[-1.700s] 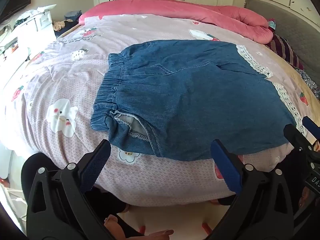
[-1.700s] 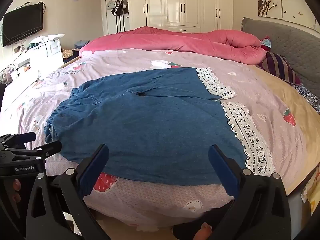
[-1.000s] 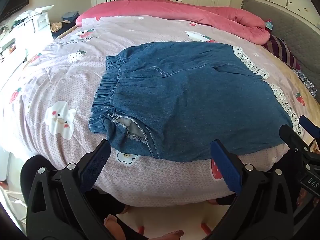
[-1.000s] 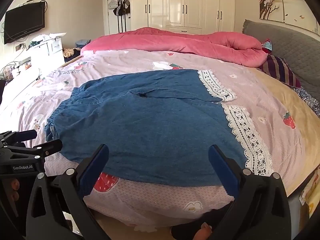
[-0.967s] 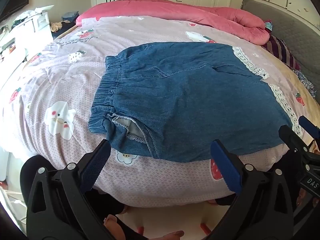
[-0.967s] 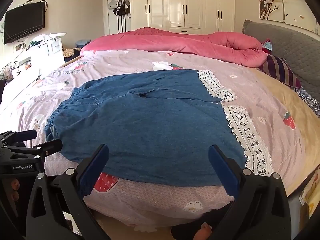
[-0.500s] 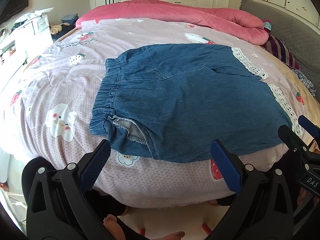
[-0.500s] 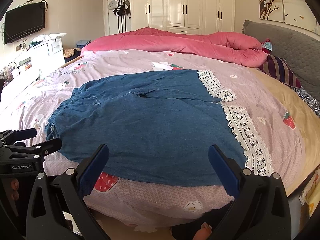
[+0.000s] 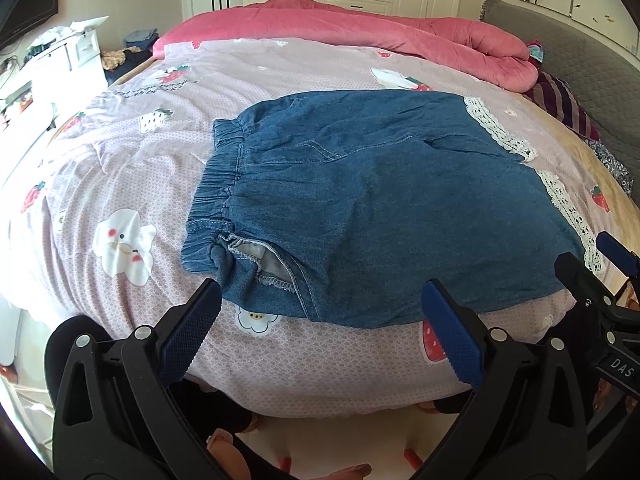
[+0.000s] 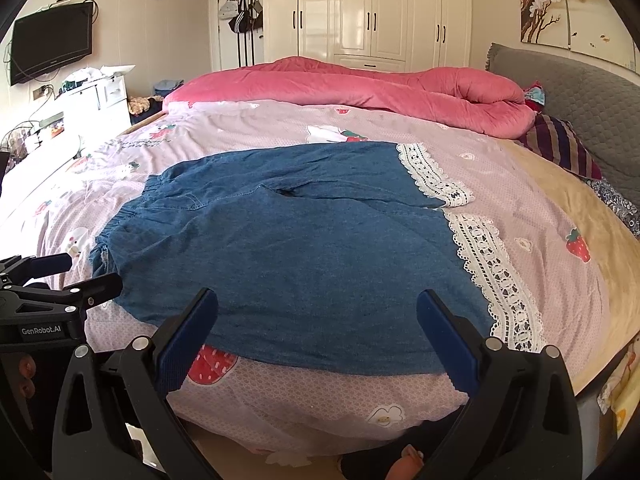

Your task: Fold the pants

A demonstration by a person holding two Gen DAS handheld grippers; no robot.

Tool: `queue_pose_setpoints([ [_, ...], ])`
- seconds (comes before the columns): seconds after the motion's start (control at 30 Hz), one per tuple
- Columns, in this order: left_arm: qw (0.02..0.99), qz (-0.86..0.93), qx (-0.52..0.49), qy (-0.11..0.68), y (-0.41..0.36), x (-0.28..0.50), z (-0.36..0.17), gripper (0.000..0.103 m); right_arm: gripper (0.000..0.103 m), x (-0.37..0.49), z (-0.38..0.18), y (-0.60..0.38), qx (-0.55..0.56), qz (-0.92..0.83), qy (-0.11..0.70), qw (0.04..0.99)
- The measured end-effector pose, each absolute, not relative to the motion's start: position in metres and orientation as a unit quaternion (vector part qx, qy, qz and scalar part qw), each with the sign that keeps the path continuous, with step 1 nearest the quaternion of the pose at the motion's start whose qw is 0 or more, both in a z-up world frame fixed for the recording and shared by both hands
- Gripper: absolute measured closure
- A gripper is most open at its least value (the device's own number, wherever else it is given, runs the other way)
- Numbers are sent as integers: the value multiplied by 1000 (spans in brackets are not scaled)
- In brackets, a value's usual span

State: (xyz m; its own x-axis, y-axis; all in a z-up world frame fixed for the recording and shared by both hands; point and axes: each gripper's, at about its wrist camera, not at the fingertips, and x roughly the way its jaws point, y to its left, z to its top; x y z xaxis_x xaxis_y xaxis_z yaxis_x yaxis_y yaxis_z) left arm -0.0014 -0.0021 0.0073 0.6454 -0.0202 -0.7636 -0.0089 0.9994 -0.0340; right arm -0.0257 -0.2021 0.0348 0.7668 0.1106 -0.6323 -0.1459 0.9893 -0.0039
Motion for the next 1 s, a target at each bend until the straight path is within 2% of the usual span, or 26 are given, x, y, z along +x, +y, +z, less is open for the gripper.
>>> queue_pose_setpoints([
  [0.67,906,-6,-23,422,3,9,5,9,4,-12,30,-199,-32,73,340,937],
  [1.0,907,-10,-23,421,27,45,10,9,4,29,39,-193,-53,113,349,929],
])
